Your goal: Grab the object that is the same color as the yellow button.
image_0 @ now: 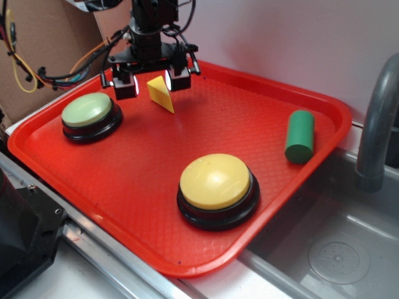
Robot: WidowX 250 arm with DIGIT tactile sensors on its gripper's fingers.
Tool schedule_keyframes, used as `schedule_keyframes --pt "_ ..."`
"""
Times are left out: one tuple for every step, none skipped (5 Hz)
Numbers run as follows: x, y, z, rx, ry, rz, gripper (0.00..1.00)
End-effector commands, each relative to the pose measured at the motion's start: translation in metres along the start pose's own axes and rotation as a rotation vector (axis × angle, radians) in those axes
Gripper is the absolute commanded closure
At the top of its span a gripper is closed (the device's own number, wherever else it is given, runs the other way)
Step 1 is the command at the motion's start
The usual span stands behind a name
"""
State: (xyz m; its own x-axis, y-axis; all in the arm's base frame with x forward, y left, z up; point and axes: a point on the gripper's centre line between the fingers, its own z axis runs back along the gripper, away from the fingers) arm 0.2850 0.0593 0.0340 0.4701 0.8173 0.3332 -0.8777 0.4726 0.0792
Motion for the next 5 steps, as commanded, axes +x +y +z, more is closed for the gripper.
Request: schedule_keyframes --pt "0.018 -0.004 0.000 -0.150 -0.003 -0.019 0.00" --pt "0.018 -0.005 -0.002 -0.149 -0.003 -0.038 0.55" --pt "0.017 -0.003 -0.003 -0.141 0.010 -0.023 1.00" --pt "0.017 -0.002 0.009 -0.121 -0.028 -0.063 1.00" --pt "0.014 0.001 0.046 -0.157 -0.046 -0.214 1.00"
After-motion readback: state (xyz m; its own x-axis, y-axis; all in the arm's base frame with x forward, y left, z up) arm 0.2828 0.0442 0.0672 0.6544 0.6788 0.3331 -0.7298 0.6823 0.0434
